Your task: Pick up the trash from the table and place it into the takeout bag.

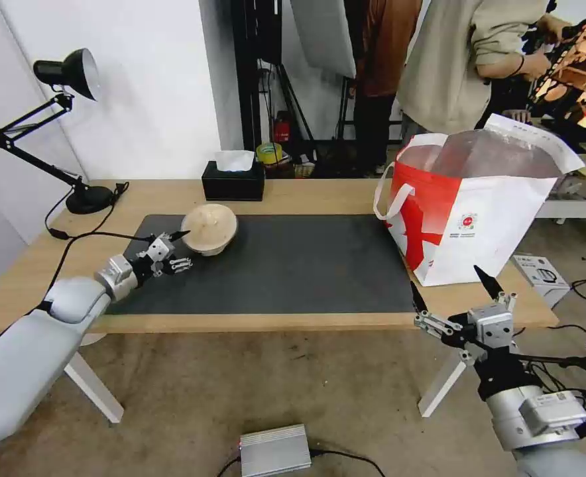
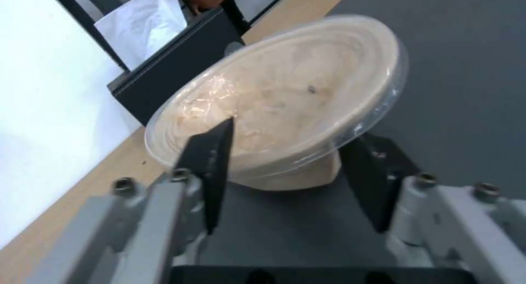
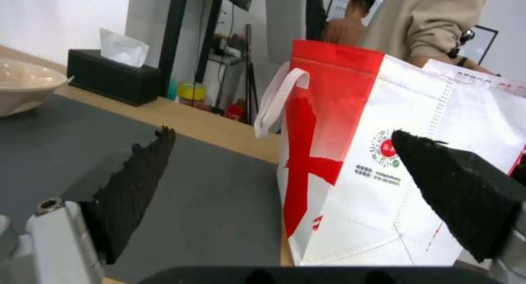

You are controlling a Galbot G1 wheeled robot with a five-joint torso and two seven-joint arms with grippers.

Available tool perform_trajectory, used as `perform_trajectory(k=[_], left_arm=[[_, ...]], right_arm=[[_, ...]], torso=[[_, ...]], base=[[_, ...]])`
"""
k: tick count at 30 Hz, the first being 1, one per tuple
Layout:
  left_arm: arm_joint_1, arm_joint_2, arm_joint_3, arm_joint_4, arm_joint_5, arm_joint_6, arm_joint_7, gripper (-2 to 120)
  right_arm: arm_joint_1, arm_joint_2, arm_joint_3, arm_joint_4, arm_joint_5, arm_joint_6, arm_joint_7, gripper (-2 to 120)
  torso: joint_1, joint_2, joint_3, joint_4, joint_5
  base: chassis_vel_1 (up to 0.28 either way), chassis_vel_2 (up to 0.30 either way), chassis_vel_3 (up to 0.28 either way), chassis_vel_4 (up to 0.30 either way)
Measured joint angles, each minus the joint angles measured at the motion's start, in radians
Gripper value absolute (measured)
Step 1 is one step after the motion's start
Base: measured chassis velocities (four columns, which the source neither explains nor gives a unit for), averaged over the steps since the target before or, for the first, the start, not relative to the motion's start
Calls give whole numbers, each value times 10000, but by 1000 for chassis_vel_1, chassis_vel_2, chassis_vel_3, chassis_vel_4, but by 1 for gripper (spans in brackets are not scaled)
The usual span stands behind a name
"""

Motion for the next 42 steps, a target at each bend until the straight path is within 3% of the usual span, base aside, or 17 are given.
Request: perform_trajectory(k=[2, 6, 8, 12, 29, 42], left_arm=[[20, 0, -11, -12, 2, -2, 7, 35], [40, -5, -22, -19, 9, -4, 10, 25], [53, -14, -24, -27, 12, -5, 11, 11], [77, -28, -28, -28, 22, -8, 12, 0], [113, -92, -64, -34, 83, -17, 13, 0], [651, 4, -842, -877, 163, -342, -212, 0]], right_arm=[[0, 0, 0, 0, 0, 1, 0, 100], [0, 0, 0, 0, 0, 0, 0, 100], [0, 0, 0, 0, 0, 0, 0, 100], [0, 0, 0, 0, 0, 0, 0, 100], [0, 0, 0, 0, 0, 1, 0, 100], [0, 0, 0, 0, 0, 0, 0, 100]], torso=[[0, 0, 0, 0, 0], [0, 0, 0, 0, 0], [0, 2, -1, 0, 0], [0, 2, -1, 0, 0], [0, 1, -1, 0, 0], [0, 0, 0, 1, 0]], base=[[0, 0, 0, 0], [0, 0, 0, 0], [0, 0, 0, 0], [0, 0, 0, 0], [0, 0, 0, 0], [0, 0, 0, 0]])
